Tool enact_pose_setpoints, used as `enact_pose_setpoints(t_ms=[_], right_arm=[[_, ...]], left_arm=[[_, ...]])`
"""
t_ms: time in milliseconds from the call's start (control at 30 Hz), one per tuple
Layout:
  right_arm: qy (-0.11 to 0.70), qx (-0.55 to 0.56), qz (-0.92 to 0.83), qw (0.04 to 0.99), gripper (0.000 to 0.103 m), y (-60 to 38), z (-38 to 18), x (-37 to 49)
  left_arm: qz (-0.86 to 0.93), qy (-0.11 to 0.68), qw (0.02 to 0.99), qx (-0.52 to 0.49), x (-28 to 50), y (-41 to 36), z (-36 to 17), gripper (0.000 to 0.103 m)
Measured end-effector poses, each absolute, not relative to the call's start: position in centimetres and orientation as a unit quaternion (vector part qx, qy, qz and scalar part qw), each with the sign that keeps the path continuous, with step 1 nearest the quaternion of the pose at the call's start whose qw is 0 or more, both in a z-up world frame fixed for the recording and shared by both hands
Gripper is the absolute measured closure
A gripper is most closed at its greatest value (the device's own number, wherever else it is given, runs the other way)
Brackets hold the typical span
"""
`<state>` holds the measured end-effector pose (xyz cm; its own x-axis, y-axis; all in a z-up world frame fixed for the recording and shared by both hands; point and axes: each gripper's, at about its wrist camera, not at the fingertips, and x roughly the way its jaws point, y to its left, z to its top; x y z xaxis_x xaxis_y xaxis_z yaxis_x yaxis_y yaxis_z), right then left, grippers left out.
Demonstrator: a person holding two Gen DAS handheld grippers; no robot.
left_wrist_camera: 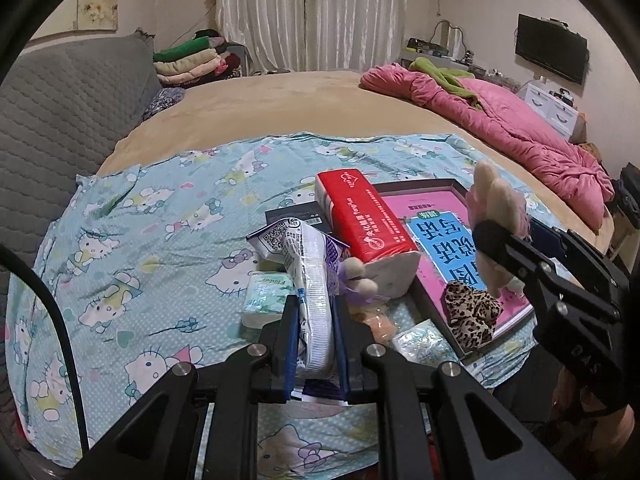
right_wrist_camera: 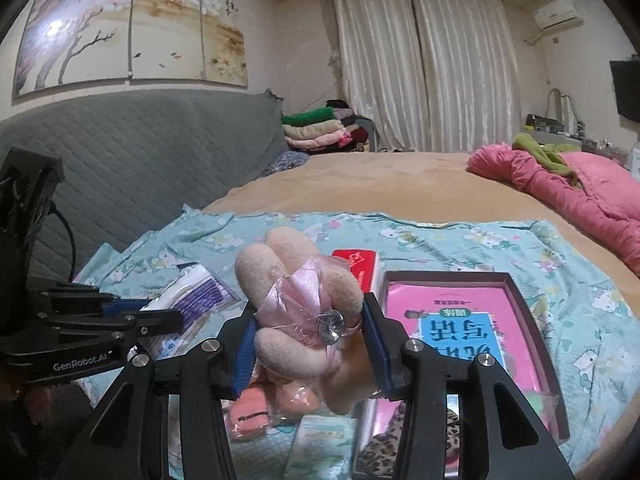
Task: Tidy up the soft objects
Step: 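Carry the white packet and plush bunny up toward the pink book tray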
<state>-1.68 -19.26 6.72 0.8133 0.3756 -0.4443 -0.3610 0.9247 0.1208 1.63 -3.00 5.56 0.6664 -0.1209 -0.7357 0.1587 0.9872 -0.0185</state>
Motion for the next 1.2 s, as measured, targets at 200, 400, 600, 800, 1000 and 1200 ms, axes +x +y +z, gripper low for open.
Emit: enact_pose_setpoints(t_ms=[200, 400, 600, 800, 1000, 1200], right_arm=[[0.235, 0.033, 0.177, 0.955, 0.054, -21.0, 6.8, -1.4], [0.232, 0.052, 0.162, 0.958, 0.054, -22.7, 6.9, -1.2], [0.231, 0.077, 0.146, 0.959, 0.054, -24.6, 7.0, -1.0], [0.226, 0.093, 0.122, 0.962, 0.054, -26.4, 7.1, -0.8], [0.231, 0.120, 0.093, 0.961, 0.054, -28.9, 6.6, -0.4], [0.226, 0.130, 0.071, 0.963, 0.054, -30.6, 6.5, -0.3]], left_arm=[[-0.087, 0.392, 0.915, 0.033, 1.9, -4.5, 6.6, 0.087], [-0.096, 0.385, 0.917, 0.046, 2.1, -6.3, 7.2, 0.087], [-0.107, 0.382, 0.916, 0.056, 2.3, -7.9, 7.6, 0.087], [-0.122, 0.379, 0.915, 0.061, 2.9, -9.7, 8.0, 0.087], [-0.140, 0.375, 0.913, 0.072, 3.4, -11.8, 8.0, 0.087], [-0.157, 0.376, 0.910, 0.081, 4.1, -13.8, 7.9, 0.087]])
